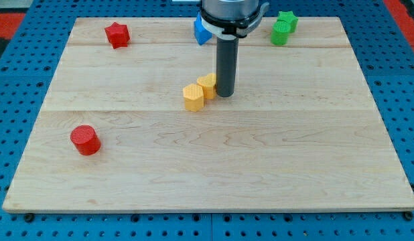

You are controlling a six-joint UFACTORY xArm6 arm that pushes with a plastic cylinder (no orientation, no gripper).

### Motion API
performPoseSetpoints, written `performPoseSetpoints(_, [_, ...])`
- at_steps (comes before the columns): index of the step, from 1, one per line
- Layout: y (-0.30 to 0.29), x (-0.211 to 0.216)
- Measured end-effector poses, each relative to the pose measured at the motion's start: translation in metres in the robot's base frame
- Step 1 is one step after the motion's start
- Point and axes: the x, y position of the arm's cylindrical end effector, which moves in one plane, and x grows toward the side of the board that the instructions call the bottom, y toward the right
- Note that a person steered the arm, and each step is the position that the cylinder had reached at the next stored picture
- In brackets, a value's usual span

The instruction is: Move the yellow hexagon close to the red circle

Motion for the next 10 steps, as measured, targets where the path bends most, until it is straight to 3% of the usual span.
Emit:
performPoseSetpoints(3, [-0.036,0.003])
performPoseSetpoints(5, [-0.071,0.063])
performPoseSetpoints(8, [-0.158,0.107])
performPoseSetpoints(9, [-0.086,0.085])
performPoseSetpoints(10, [-0.009,0.034])
